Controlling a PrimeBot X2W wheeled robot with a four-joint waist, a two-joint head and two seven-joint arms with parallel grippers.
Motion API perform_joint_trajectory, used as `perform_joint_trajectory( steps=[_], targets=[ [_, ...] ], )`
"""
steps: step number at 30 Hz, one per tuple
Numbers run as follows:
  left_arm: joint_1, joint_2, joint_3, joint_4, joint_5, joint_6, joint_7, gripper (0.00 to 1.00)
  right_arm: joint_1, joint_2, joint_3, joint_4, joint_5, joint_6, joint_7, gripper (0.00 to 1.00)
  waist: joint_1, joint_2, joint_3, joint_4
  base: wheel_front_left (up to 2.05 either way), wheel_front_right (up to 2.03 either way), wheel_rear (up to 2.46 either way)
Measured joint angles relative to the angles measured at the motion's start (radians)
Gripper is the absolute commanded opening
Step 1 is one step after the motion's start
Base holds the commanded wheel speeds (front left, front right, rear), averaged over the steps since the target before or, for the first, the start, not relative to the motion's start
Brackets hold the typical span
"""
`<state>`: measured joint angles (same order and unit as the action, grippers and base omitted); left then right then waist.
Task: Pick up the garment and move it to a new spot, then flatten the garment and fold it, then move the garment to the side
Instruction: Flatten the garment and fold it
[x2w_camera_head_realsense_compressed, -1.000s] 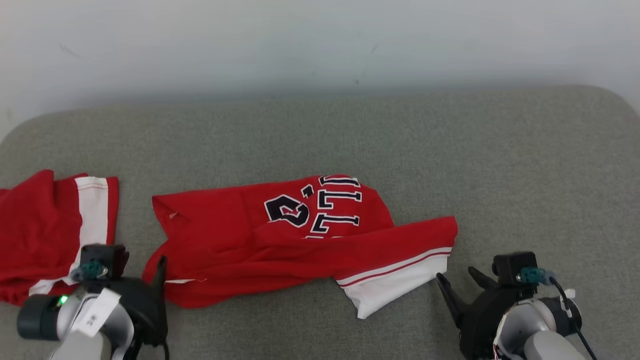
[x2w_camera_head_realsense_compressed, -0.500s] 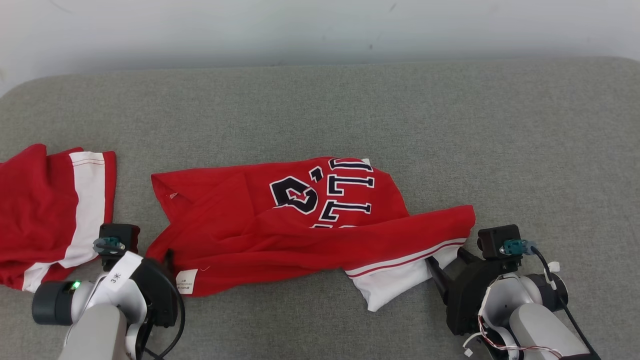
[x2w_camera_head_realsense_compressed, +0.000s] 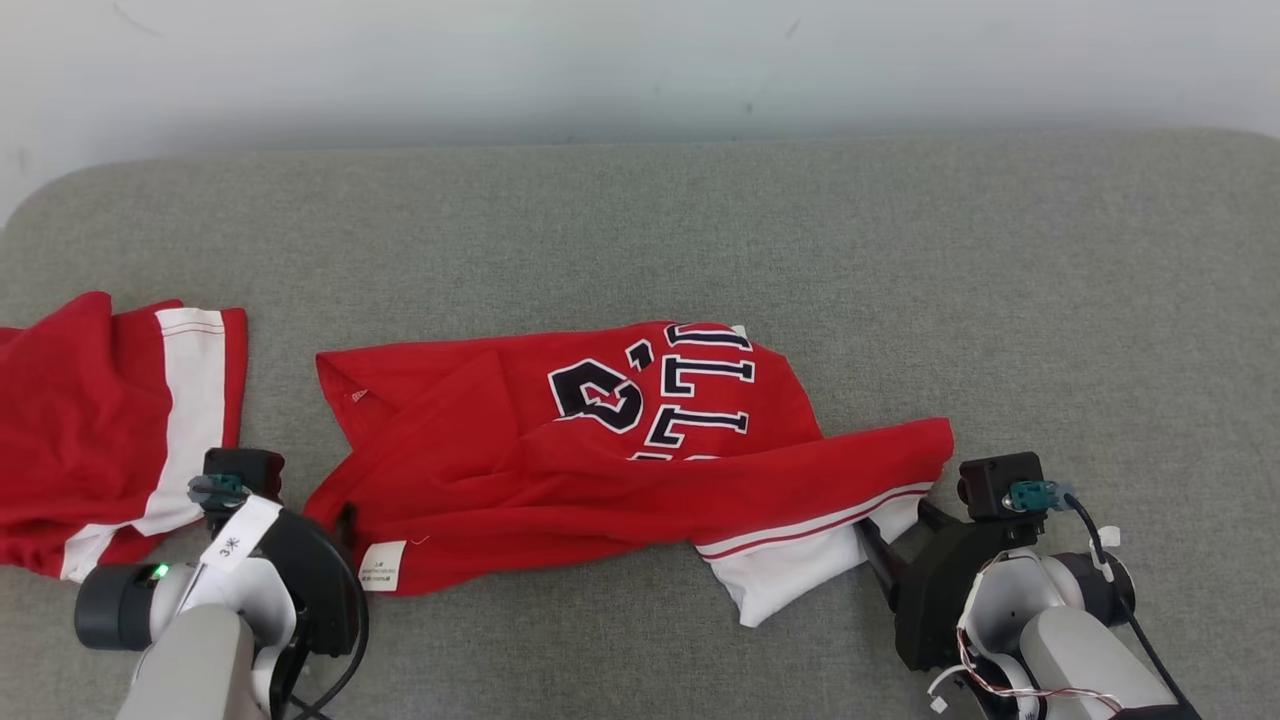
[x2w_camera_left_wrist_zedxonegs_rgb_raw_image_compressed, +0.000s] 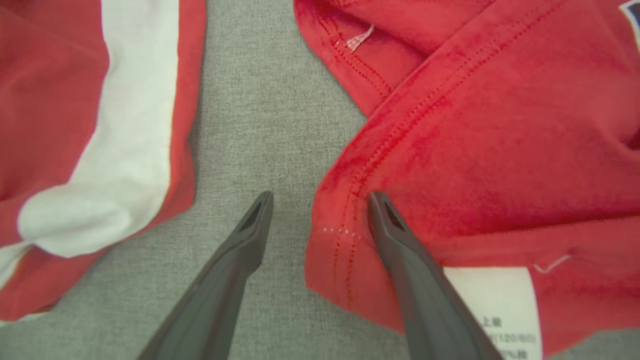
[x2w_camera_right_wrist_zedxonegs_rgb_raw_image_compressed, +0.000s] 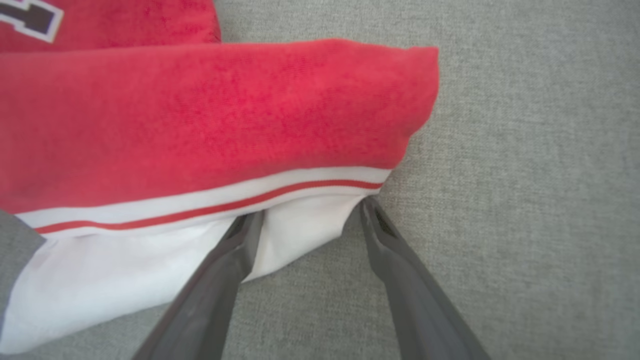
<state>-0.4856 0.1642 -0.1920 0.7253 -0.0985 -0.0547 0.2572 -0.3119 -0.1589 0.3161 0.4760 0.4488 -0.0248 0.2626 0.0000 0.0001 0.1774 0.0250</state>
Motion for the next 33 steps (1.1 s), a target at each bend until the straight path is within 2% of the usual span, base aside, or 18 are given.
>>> perform_joint_trajectory(
  steps=[7, 8, 9, 10, 12, 13, 14, 21, 25, 33],
  targets=[
    [0.014, -0.012, -0.012, 0.006, -0.008, -0.017, 0.007, 1.0, 0.01, 0.001, -0.002, 0.02, 0.009, 0.007, -0.016, 1.0, 0.0, 0.0, -0.029, 0.008, 0.0, 0.0, 0.0],
    [0.016, -0.015, -0.015, 0.006, -0.008, -0.017, 0.007, 0.73, 0.015, 0.002, -0.002, 0.022, 0.01, 0.007, -0.016, 0.89, 0.0, 0.0, -0.031, 0.009, 0.0, 0.0, 0.0],
    [0.019, -0.019, -0.016, 0.006, -0.008, -0.017, 0.007, 0.36, 0.017, 0.004, -0.001, 0.027, 0.014, 0.008, -0.016, 0.76, 0.0, 0.0, -0.032, 0.009, 0.0, 0.0, 0.0],
    [0.021, -0.024, -0.018, 0.006, -0.008, -0.017, 0.006, 0.0, 0.017, 0.005, -0.001, 0.031, 0.017, 0.01, -0.016, 0.56, -0.0001, 0.0, -0.033, 0.009, 0.0, 0.0, 0.0],
    [0.023, -0.034, -0.018, 0.005, -0.014, -0.017, 0.006, 0.0, 0.017, 0.007, 0.001, 0.034, 0.018, 0.018, -0.016, 0.3, -0.0001, 0.0, -0.033, 0.008, 0.0, 0.0, 0.0],
    [0.023, -0.039, -0.02, 0.005, -0.021, -0.017, 0.006, 0.0, 0.017, 0.007, 0.001, 0.035, 0.018, 0.021, -0.016, 0.05, 0.0, 0.0, -0.032, 0.006, 0.0, 0.0, 0.0],
    [0.023, -0.044, -0.02, 0.005, -0.027, -0.017, 0.006, 0.0, 0.017, 0.007, 0.001, 0.036, 0.02, 0.025, -0.016, 0.0, 0.0, 0.0, -0.032, 0.006, 0.0, 0.0, 0.0],
    [0.023, -0.053, -0.017, -0.002, -0.028, -0.002, -0.017, 0.0, 0.017, 0.01, 0.0, 0.037, 0.027, 0.04, -0.036, 0.0, 0.0, 0.0, -0.038, 0.001, 0.0, 0.0, 0.0],
    [0.02, -0.069, -0.003, -0.038, -0.039, 0.014, -0.06, 0.0, 0.038, 0.019, -0.042, 0.02, 0.072, 0.044, -0.063, 0.0, 0.0, 0.0, -0.051, 0.001, 0.0, 0.0, 0.0],
    [-0.013, -0.108, 0.053, -0.207, -0.124, 0.017, -0.208, 0.0, 0.057, 0.013, -0.183, -0.157, 0.207, 0.091, -0.172, 0.0, 0.0, 0.0, -0.093, 0.002, 0.0, 0.0, 0.0]
  ],
)
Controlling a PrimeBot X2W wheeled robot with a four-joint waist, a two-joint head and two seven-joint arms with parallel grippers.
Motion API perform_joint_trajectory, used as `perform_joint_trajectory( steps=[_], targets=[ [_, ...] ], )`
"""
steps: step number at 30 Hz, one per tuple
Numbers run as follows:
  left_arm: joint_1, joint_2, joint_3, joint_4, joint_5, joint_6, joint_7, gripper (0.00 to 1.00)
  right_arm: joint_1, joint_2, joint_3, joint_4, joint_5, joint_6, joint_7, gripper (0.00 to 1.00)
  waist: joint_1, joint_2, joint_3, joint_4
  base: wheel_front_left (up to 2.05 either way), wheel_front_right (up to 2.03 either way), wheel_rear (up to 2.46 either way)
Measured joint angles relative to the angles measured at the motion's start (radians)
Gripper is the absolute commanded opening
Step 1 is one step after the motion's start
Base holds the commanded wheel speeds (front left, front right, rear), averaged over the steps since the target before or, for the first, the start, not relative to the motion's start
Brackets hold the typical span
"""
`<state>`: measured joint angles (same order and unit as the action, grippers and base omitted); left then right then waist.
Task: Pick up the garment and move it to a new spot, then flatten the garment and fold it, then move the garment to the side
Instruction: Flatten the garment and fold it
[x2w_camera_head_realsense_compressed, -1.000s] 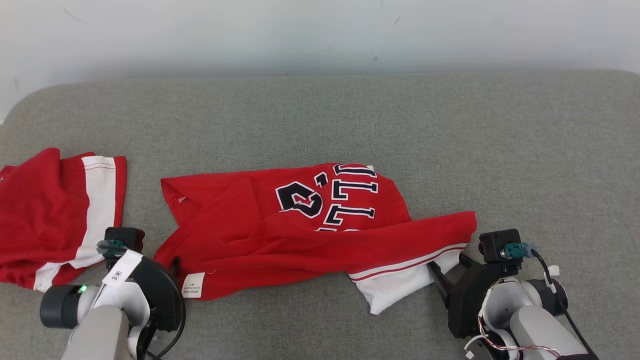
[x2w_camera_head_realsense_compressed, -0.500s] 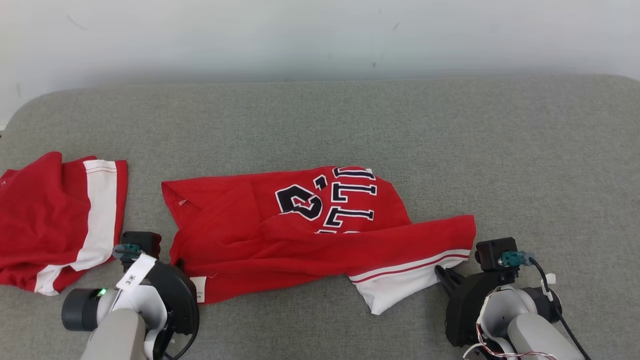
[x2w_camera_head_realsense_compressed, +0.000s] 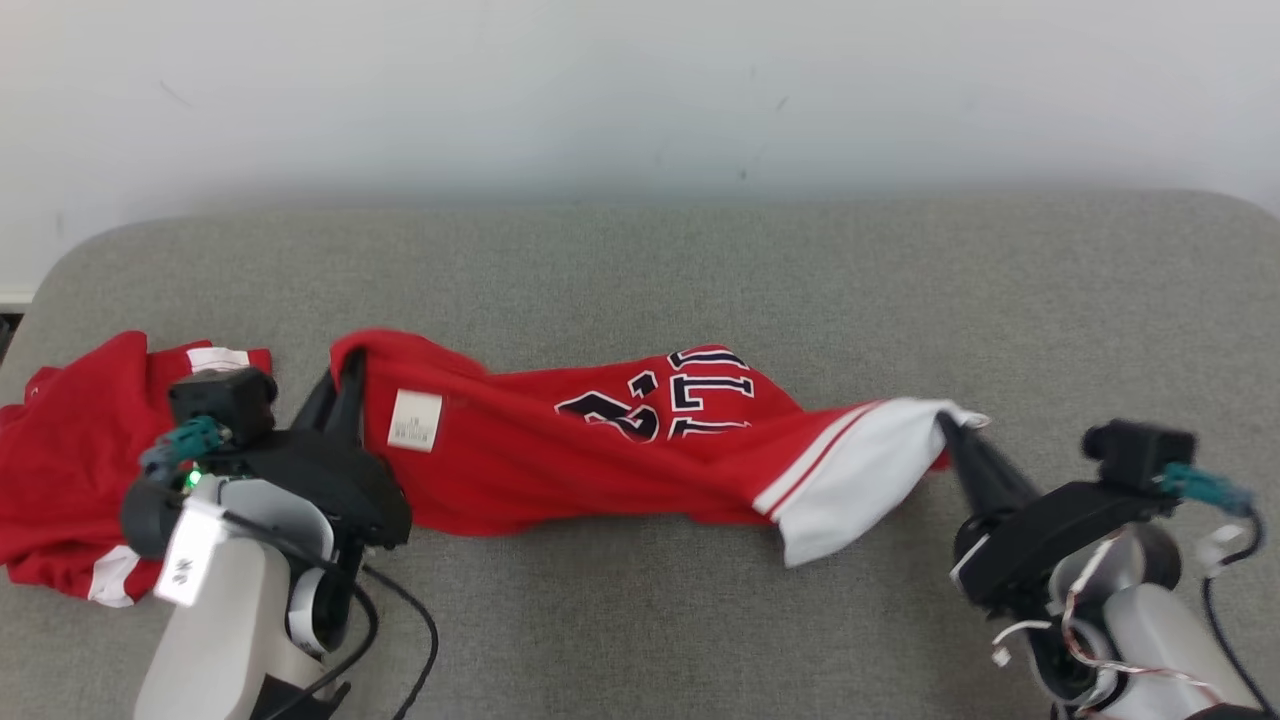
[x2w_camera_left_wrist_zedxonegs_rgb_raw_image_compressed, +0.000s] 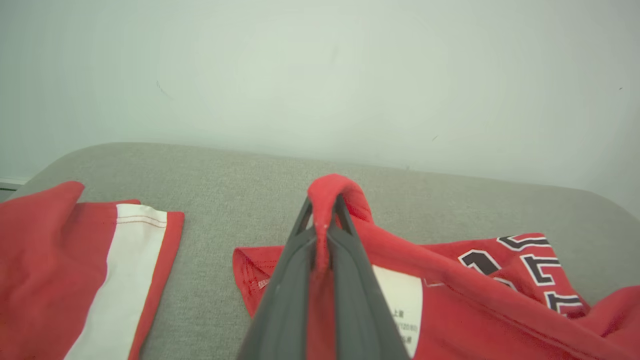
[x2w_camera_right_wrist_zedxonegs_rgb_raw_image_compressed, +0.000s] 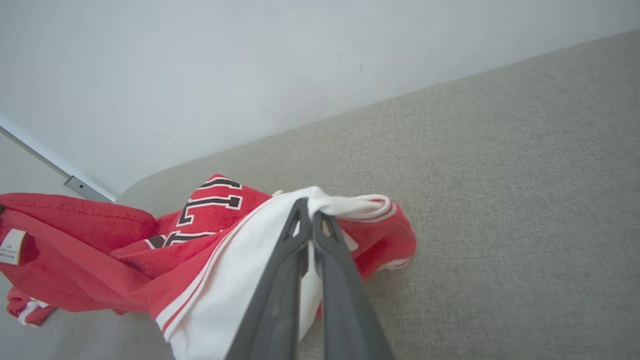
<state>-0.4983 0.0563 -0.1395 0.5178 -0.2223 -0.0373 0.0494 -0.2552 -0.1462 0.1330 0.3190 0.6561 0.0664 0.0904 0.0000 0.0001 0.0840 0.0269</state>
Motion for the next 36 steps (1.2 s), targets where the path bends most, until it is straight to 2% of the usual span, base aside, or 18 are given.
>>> perform_joint_trajectory(
  steps=[6, 11, 14, 16, 19, 21, 23, 25, 29, 31, 33, 36],
  targets=[
    [0.009, -0.017, 0.029, -0.165, -0.108, -0.041, -0.09, 0.0, 0.038, -0.013, -0.077, -0.212, 0.086, 0.025, -0.075, 0.0, 0.0, 0.0, -0.047, -0.012, 0.0, 0.0, 0.0],
    [0.097, -0.019, 0.027, -0.352, -0.207, -0.068, -0.122, 0.0, 0.14, -0.021, -0.101, -0.445, 0.158, 0.043, -0.092, 0.0, -0.0001, 0.0, -0.088, -0.035, 0.0, 0.0, 0.0],
    [0.164, -0.019, 0.013, -0.514, -0.293, -0.079, -0.12, 0.0, 0.202, -0.037, -0.118, -0.623, 0.195, 0.047, -0.094, 0.0, -0.0001, -0.0001, -0.108, -0.056, 0.0, 0.0, 0.0],
    [0.202, -0.02, -0.001, -0.639, -0.395, -0.086, -0.105, 0.0, 0.238, -0.049, -0.136, -0.749, 0.229, 0.048, -0.093, 0.0, -0.0001, -0.0001, -0.119, -0.071, 0.0, 0.0, 0.0],
    [0.231, -0.018, -0.044, -0.81, -0.445, -0.086, -0.069, 0.0, 0.265, -0.059, -0.182, -0.925, 0.29, 0.048, -0.09, 0.0, -0.0002, -0.0002, -0.13, -0.094, 0.0, 0.0, 0.0],
    [0.239, -0.018, -0.068, -0.885, -0.483, -0.086, -0.034, 0.0, 0.264, -0.059, -0.207, -0.985, 0.338, 0.048, -0.078, 0.0, -0.0003, -0.0003, -0.132, -0.108, 0.0, 0.0, 0.0],
    [0.241, -0.018, -0.085, -0.896, -0.481, -0.084, -0.001, 0.0, 0.254, -0.067, -0.219, -0.971, 0.336, 0.031, -0.053, 0.0, -0.0003, -0.0003, -0.126, -0.118, 0.0, 0.0, 0.0],
    [0.24, -0.017, -0.089, -0.862, -0.48, -0.055, 0.027, 0.0, 0.221, -0.078, -0.219, -0.899, 0.329, 0.001, -0.023, 0.0, -0.0002, -0.0003, -0.112, -0.125, 0.0, 0.0, 0.0],
    [0.174, -0.018, -0.062, -0.661, -0.44, 0.009, 0.058, 0.0, 0.042, -0.066, -0.154, -0.638, 0.342, -0.046, 0.034, 0.0, -0.0001, -0.0002, -0.068, -0.135, 0.0, 0.0, 0.0],
    [0.11, -0.017, -0.028, -0.585, -0.427, 0.035, 0.064, 0.0, -0.083, -0.055, -0.113, -0.548, 0.325, -0.062, 0.048, 0.0, 0.0002, 0.0, -0.042, -0.139, 0.0, 0.0, 0.0],
    [0.009, -0.018, -0.003, -0.53, -0.412, 0.056, 0.057, 0.0, -0.237, -0.038, -0.115, -0.483, 0.325, -0.077, 0.049, 0.0, 0.0002, 0.0, -0.016, -0.145, 0.0, 0.0, 0.0],
    [-0.201, -0.02, -0.015, -0.486, -0.42, 0.064, 0.011, 0.0, -0.417, -0.037, -0.185, -0.509, 0.327, -0.089, 0.009, 0.0, 0.0003, 0.0001, 0.02, -0.152, 0.0, 0.0, 0.0]
  ],
)
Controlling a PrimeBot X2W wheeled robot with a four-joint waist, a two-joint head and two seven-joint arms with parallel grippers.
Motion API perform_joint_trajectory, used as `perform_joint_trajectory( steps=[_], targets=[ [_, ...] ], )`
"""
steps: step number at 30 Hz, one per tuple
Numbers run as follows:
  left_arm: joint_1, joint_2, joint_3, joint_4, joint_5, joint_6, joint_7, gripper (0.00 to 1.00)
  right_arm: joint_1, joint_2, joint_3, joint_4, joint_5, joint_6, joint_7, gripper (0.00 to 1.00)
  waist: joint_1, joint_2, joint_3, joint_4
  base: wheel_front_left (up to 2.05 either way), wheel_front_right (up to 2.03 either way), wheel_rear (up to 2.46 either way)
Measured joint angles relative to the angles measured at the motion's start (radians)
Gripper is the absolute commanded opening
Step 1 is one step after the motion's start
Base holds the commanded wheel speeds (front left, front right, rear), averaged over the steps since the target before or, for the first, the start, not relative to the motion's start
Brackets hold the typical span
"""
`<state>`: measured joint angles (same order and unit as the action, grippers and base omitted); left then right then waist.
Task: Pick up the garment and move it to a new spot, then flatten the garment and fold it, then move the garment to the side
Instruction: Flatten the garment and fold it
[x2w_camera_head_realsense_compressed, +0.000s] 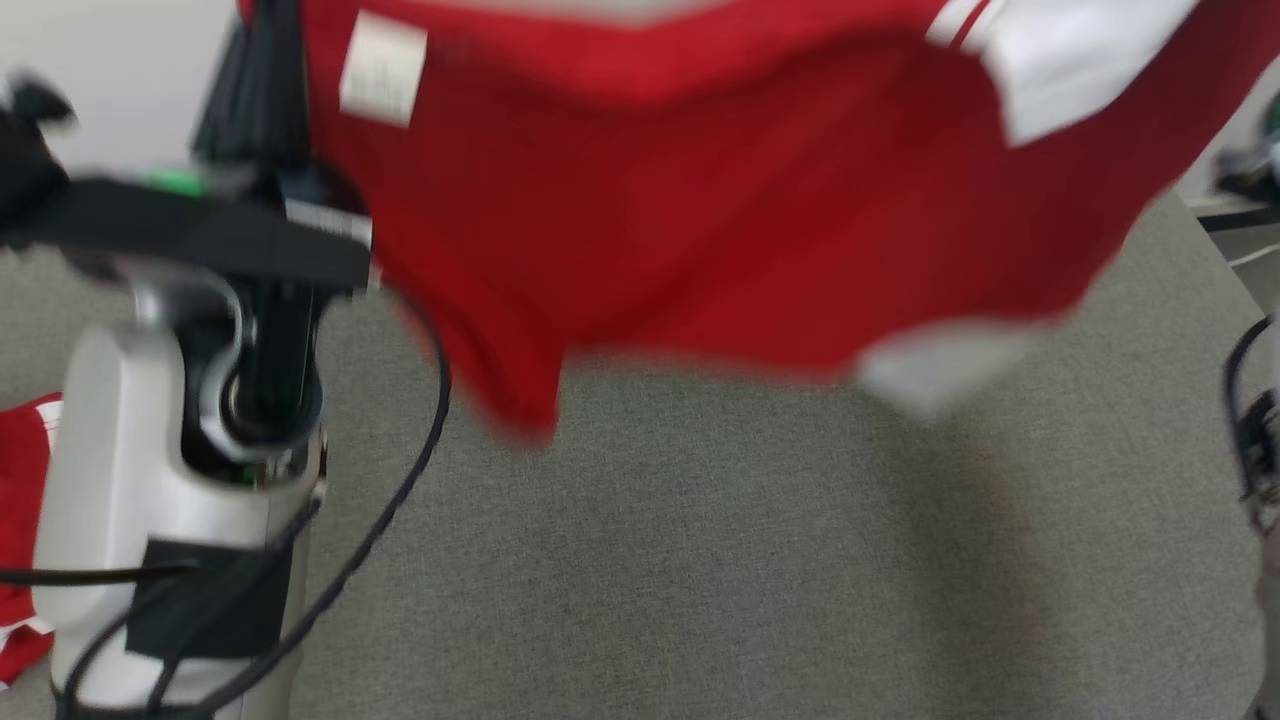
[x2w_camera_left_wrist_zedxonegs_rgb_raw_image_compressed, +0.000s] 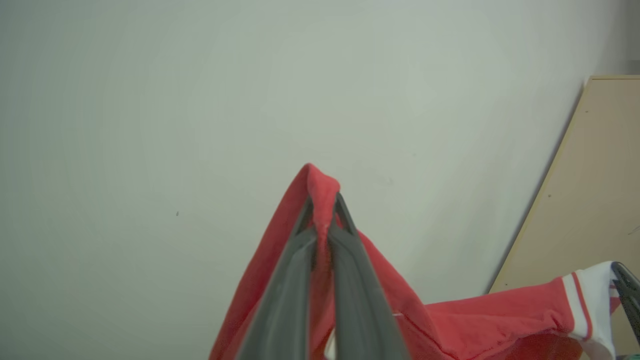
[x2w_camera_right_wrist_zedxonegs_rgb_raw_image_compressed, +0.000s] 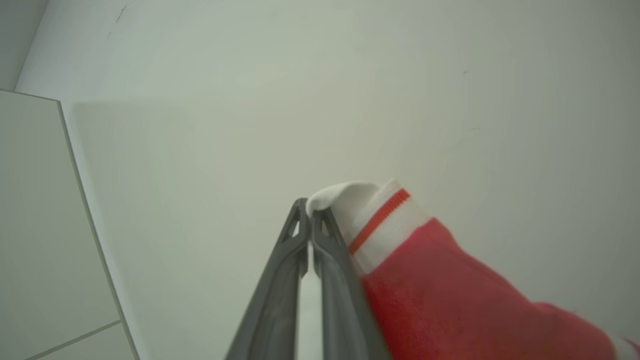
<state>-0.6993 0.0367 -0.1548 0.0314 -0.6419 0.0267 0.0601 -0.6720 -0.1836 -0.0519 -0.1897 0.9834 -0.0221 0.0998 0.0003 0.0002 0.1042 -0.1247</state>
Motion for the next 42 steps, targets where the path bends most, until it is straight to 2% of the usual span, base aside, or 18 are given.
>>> perform_joint_trajectory(
  steps=[3, 7, 10, 12, 15, 17, 21, 26, 34, 42],
  targets=[
    [-0.122, -0.008, -0.034, -0.024, -0.033, -0.01, -0.058, 0.0, -0.058, -0.028, -0.013, -0.057, -0.005, 0.011, -0.012, 0.0, -0.0001, -0.0001, 0.021, 0.001, 0.0, 0.0, 0.0],
    [-0.071, -0.01, -0.023, -0.089, -0.071, -0.008, -0.115, 0.0, -0.021, -0.054, -0.02, -0.095, -0.005, 0.016, 0.004, 0.0, -0.0001, -0.0001, 0.022, 0.015, 0.0, 0.0, 0.0],
    [0.076, -0.003, -0.014, -0.079, -0.045, 0.004, -0.113, 0.0, 0.14, -0.069, -0.021, -0.095, 0.004, -0.014, 0.051, 0.0, -0.0006, -0.0003, 0.032, 0.018, 0.0, 0.0, 0.0],
    [0.192, 0.009, -0.029, -0.021, -0.005, 0.018, -0.104, 0.0, 0.299, -0.068, -0.006, -0.069, 0.013, -0.034, 0.092, 0.0, -0.0002, 0.0, 0.046, 0.018, 0.0, 0.0, 0.0],
    [0.334, 0.053, -0.049, 0.119, 0.013, 0.02, -0.094, 0.0, 0.515, -0.024, 0.053, -0.006, 0.016, -0.05, 0.13, 0.0, -0.0003, 0.0, 0.075, 0.014, 0.0, 0.0, 0.0],
    [0.374, 0.068, -0.064, 0.204, 0.023, 0.017, -0.091, 0.0, 0.582, 0.01, 0.092, 0.037, 0.02, -0.058, 0.141, 0.0, -0.0004, -0.0001, 0.099, 0.009, 0.0, 0.0, 0.0],
    [0.372, 0.063, -0.063, 0.277, 0.045, 0.027, -0.096, 0.0, 0.584, 0.036, 0.117, 0.082, 0.02, -0.062, 0.147, 0.0, -0.0002, 0.0, 0.137, -0.001, 0.0, 0.0, 0.0],
    [0.269, 0.06, -0.031, 0.399, 0.044, 0.027, -0.133, 0.0, 0.466, 0.03, 0.074, 0.2, 0.02, -0.067, 0.136, 0.0, 0.0, 0.0001, 0.183, -0.029, 0.0, 0.0, 0.0],
    [0.312, 0.045, -0.031, 0.49, 0.044, 0.025, -0.189, 0.0, 0.468, -0.002, 0.073, 0.301, -0.006, -0.071, 0.138, 0.0, -0.0003, -0.0001, 0.134, -0.022, 0.0, 0.0, 0.0],
    [0.43, 0.036, -0.047, 0.534, 0.043, 0.007, -0.233, 0.0, 0.585, -0.011, 0.11, 0.353, -0.005, -0.076, 0.201, 0.0, -0.0004, -0.0002, 0.033, 0.029, 0.0, 0.0, 0.0]
  ],
)
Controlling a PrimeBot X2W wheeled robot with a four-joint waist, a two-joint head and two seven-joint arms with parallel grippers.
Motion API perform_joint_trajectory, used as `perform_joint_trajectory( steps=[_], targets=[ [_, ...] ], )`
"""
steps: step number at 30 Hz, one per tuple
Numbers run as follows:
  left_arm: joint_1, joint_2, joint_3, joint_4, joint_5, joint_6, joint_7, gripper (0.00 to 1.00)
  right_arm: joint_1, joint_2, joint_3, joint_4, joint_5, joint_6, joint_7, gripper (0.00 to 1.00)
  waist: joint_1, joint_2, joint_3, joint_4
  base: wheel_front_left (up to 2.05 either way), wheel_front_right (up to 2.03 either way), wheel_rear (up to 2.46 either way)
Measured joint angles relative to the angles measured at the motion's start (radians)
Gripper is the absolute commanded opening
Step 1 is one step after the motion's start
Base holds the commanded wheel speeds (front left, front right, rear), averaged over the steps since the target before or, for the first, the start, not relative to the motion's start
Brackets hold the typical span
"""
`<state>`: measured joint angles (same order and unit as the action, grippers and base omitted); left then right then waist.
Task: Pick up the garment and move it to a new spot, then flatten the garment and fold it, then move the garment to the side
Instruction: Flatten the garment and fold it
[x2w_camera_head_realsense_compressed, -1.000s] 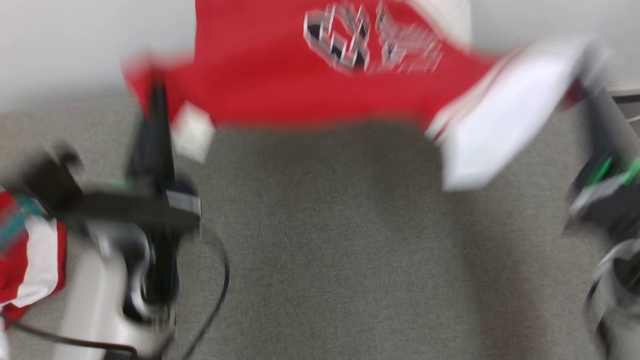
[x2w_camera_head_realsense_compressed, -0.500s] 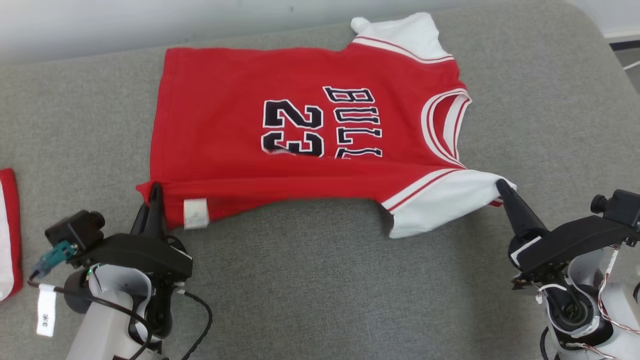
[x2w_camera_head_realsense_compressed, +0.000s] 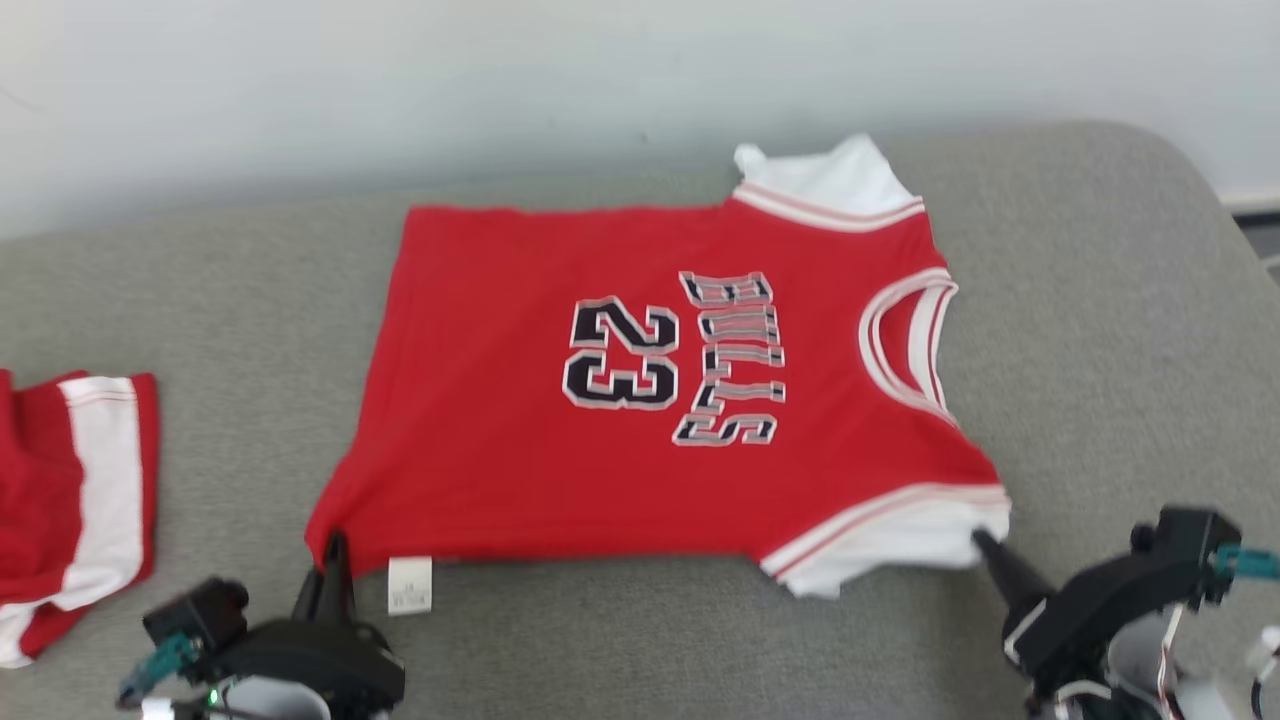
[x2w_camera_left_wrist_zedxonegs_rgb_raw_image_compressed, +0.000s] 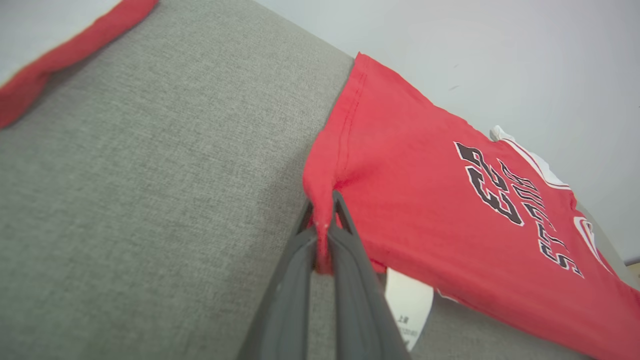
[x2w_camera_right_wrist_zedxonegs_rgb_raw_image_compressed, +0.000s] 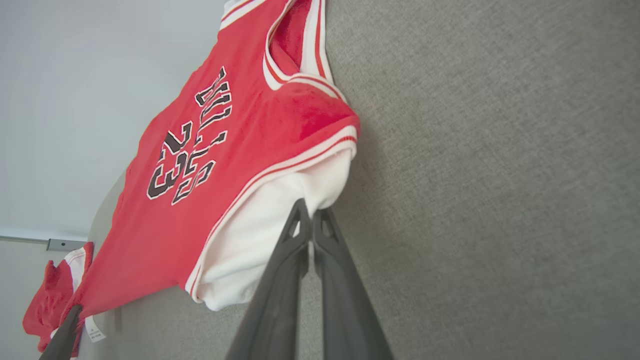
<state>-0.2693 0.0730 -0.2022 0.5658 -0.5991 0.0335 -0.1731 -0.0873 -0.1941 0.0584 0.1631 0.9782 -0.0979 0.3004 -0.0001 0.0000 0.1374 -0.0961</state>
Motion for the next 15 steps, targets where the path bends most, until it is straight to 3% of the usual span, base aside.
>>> perform_joint_trajectory(
  steps=[15],
  targets=[
    [0.168, -0.013, -0.025, -0.004, -0.013, -0.017, -0.03, 0.0, 0.187, -0.066, -0.009, -0.053, -0.013, -0.015, 0.073, 0.0, -0.0001, -0.0001, -0.144, 0.1, 0.0, 0.0, 0.0]
  ],
)
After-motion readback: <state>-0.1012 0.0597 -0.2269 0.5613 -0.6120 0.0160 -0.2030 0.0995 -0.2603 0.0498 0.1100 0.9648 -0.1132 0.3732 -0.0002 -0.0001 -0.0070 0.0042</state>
